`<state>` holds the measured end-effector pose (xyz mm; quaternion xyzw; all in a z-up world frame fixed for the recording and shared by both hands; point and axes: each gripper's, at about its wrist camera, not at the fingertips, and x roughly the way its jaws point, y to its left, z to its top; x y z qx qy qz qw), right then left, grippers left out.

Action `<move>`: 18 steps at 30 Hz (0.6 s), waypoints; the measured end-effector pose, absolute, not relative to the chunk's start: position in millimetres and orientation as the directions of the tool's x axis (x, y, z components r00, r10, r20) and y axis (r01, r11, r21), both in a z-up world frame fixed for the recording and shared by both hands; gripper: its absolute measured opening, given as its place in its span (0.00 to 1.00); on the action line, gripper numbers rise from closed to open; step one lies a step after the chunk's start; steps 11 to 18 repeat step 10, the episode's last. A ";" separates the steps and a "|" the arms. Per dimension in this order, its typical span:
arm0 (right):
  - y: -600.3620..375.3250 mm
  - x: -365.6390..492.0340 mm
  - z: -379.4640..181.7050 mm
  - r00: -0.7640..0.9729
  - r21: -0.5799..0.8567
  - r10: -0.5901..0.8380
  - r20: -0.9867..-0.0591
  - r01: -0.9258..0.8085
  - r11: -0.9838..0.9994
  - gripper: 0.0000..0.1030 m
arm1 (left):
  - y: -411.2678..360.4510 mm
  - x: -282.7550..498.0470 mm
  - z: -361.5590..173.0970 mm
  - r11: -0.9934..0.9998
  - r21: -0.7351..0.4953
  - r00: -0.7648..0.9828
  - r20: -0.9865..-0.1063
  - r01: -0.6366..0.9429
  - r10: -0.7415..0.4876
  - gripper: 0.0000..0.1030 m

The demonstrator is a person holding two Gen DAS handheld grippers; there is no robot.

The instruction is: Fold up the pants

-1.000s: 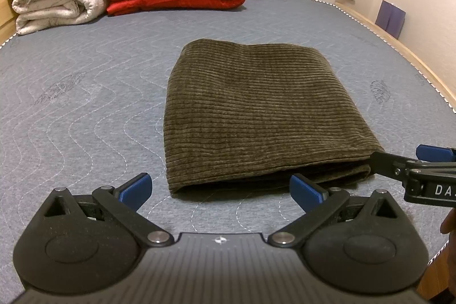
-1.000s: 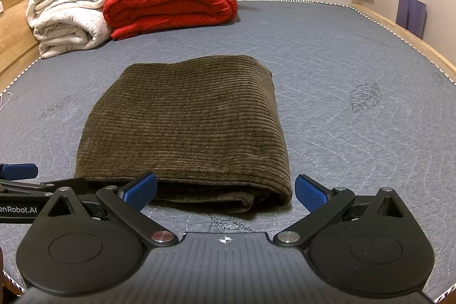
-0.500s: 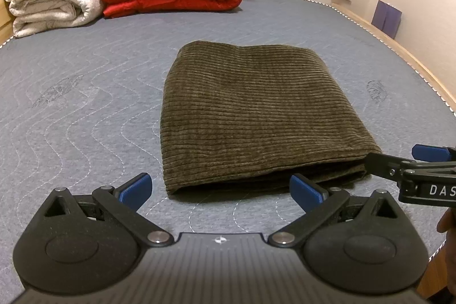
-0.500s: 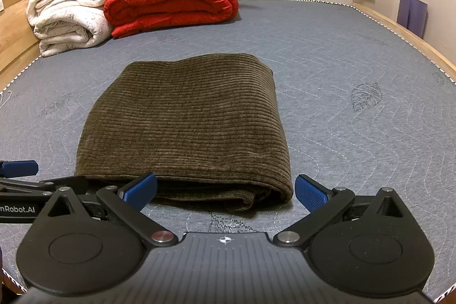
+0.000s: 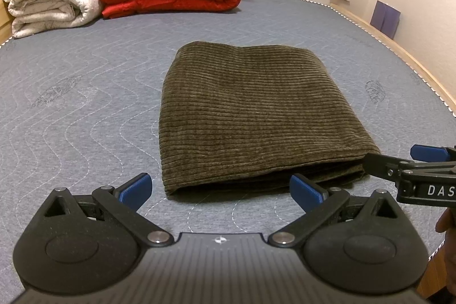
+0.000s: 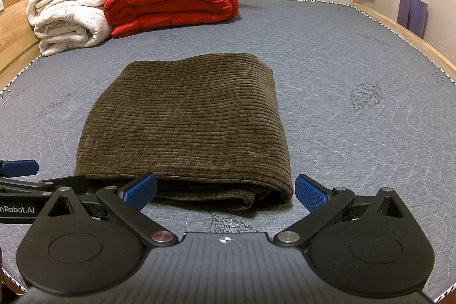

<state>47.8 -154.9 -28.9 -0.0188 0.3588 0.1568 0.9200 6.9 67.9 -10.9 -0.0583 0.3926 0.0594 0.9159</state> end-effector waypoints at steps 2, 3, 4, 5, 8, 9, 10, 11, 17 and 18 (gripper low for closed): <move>-155.0 47.7 -28.9 0.693 0.078 0.276 -0.667 -0.302 0.950 0.99 | 67.5 6.7 -10.9 0.986 -0.060 0.685 -0.726 -0.153 0.063 1.00; -154.8 47.8 -28.8 0.693 0.078 0.275 -0.666 -0.302 0.950 0.99 | 67.6 6.7 -10.9 0.986 -0.060 0.685 -0.726 -0.154 0.062 1.00; -154.8 47.7 -28.8 0.693 0.078 0.275 -0.666 -0.302 0.950 0.99 | 67.4 6.6 -10.8 0.986 -0.061 0.686 -0.725 -0.154 0.062 1.00; -154.8 47.7 -28.7 0.694 0.078 0.276 -0.666 -0.303 0.950 0.99 | 67.4 6.5 -10.5 0.986 -0.060 0.687 -0.724 -0.154 0.063 1.00; -154.7 47.7 -28.9 0.693 0.078 0.274 -0.666 -0.301 0.950 0.99 | 68.1 6.3 -9.1 0.987 -0.057 0.692 -0.719 -0.153 0.066 1.00; -154.9 47.7 -28.7 0.693 0.078 0.275 -0.666 -0.301 0.950 0.99 | 68.1 6.1 -8.8 0.987 -0.057 0.693 -0.718 -0.151 0.065 1.00; -155.0 47.6 -28.9 0.693 0.079 0.275 -0.666 -0.302 0.950 0.99 | 67.5 6.0 -8.8 0.987 -0.055 0.694 -0.717 -0.151 0.066 1.00; -155.0 47.6 -28.9 0.693 0.079 0.275 -0.666 -0.302 0.950 0.99 | 67.5 6.0 -8.8 0.987 -0.055 0.694 -0.717 -0.151 0.066 1.00; -155.0 47.6 -28.9 0.693 0.079 0.275 -0.666 -0.302 0.950 0.99 | 67.5 6.0 -8.8 0.987 -0.055 0.694 -0.717 -0.151 0.066 1.00; -155.0 47.6 -28.9 0.693 0.079 0.275 -0.666 -0.302 0.950 0.99 | 67.5 6.0 -8.8 0.987 -0.055 0.694 -0.717 -0.151 0.066 1.00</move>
